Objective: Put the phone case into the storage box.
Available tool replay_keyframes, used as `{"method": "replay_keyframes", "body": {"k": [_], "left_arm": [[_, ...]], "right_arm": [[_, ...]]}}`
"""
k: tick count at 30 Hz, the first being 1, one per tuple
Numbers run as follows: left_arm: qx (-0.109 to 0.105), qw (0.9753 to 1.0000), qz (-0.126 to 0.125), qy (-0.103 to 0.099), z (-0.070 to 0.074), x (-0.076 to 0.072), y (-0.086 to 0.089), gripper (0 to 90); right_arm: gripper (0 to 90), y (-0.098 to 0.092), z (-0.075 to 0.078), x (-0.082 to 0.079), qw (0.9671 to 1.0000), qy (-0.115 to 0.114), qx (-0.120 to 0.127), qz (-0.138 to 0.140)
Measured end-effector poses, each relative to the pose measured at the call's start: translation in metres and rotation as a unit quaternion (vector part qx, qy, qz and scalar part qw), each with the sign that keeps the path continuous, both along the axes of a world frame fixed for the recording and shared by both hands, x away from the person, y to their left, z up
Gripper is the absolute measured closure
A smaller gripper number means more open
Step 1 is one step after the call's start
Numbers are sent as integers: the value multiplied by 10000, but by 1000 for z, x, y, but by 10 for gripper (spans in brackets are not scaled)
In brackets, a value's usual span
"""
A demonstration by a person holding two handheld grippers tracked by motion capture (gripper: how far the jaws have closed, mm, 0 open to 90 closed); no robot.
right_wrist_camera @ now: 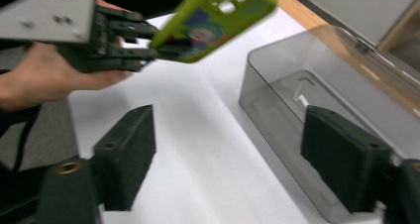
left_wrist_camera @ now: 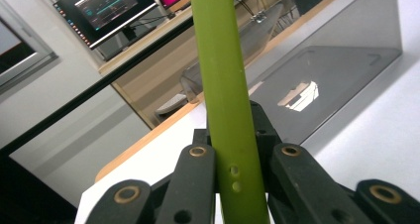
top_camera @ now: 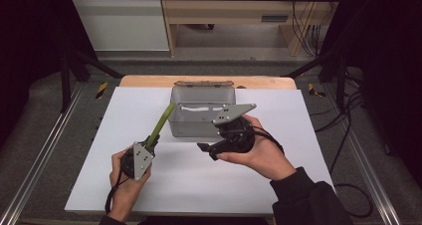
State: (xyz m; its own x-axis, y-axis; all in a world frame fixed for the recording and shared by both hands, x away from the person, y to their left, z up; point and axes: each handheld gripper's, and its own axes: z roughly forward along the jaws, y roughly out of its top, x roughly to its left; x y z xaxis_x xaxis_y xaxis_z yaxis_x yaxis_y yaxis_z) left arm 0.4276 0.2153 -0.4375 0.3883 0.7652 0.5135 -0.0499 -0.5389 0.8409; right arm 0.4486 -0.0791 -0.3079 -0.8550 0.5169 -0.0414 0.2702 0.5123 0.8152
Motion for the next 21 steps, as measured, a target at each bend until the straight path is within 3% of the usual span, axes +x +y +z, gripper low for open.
{"method": "replay_keyframes", "body": {"k": [3, 4, 7, 12, 18, 21], "left_arm": [[-87, 9999, 102, 6, 1, 0, 3, 840], [-209, 9997, 133, 43, 1, 0, 5, 840], [-558, 9980, 227, 183, 1, 1, 9, 840], [-756, 9959, 403, 286, 2, 1, 14, 840], [-1139, 9912, 537, 414, 4, -1, 15, 840], [-1354, 9884, 501, 471, 5, -3, 13, 840]], "right_arm": [[137, -2, -16, -4, 9995, -127, 183, -210], [127, -3, -21, -5, 9993, -144, 228, -272], [87, -4, -38, -9, 9984, -55, 326, -461], [69, 1, -60, -14, 9974, 12, 319, -644], [68, 15, -70, -19, 9934, -241, 546, -983], [66, 25, -72, -20, 9903, -497, 673, -1111]]}}
